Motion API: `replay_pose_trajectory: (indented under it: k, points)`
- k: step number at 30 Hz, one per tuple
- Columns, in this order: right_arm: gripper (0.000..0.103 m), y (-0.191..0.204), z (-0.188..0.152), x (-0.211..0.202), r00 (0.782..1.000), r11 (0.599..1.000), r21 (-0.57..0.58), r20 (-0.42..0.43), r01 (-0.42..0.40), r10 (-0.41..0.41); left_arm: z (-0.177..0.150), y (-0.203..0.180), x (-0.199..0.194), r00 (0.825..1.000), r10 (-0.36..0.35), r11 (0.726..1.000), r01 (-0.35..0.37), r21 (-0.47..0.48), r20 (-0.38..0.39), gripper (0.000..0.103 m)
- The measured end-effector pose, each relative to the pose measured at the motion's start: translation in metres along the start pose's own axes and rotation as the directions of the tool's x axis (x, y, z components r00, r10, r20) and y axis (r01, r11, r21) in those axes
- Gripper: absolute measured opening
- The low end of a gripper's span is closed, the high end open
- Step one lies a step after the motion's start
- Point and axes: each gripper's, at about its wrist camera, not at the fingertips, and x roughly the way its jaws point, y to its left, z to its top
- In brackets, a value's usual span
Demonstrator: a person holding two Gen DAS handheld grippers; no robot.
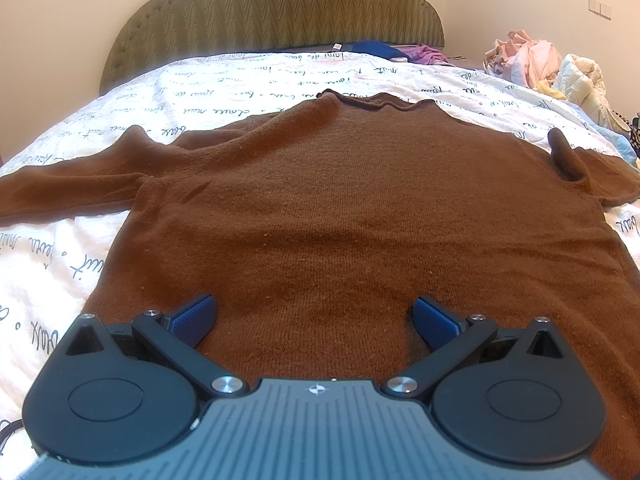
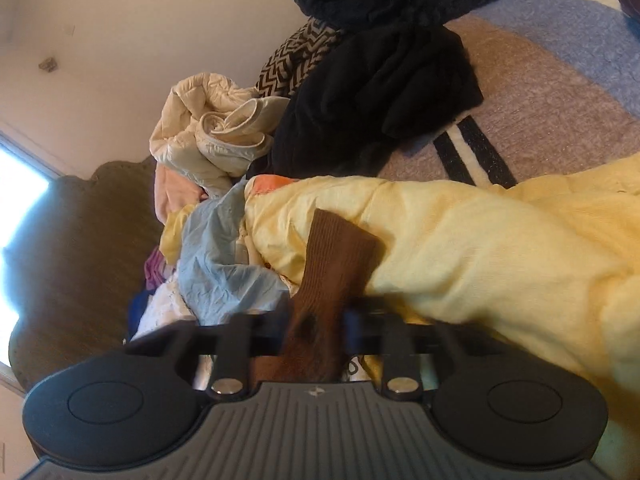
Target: Fold small clothes
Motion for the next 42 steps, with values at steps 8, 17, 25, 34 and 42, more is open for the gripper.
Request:
replay_pose_trajectory:
  k: [8, 17, 25, 34, 42]
  points:
    - [0.007, 0.107, -0.051, -0.069, 0.961, 0.936, -0.225, 0.003, -0.269, 0.277, 0.0, 0.002, 0.001, 1.0, -0.008, 1.0, 0.008, -0.013, 0.003, 0.103]
    - [0.007, 0.262, -0.301, -0.049, 0.654, 0.717, -0.133, -0.549, -0.684, 0.521, -0.001, 0.002, -0.001, 1.0, -0.013, 1.0, 0.013, -0.018, 0.006, 0.103]
    - [0.032, 0.223, -0.358, -0.032, 0.612, 0.816, -0.016, -0.67, -0.578, 0.42, -0.001, 0.003, -0.001, 1.0, -0.017, 1.0, 0.017, -0.016, 0.005, 0.103]
    - [0.062, 0.124, -0.302, -0.079, 0.704, 0.809, -0.037, -0.518, -0.586, 0.486, 0.026, 0.039, -0.006, 0.966, -0.247, 0.919, 0.259, -0.298, 0.077, 0.103]
    - [0.063, 0.119, -0.301, -0.078, 0.678, 0.79, -0.018, -0.524, -0.613, 0.515, 0.076, 0.059, 0.069, 0.912, -0.41, 0.742, 0.337, -0.579, 0.006, 0.083]
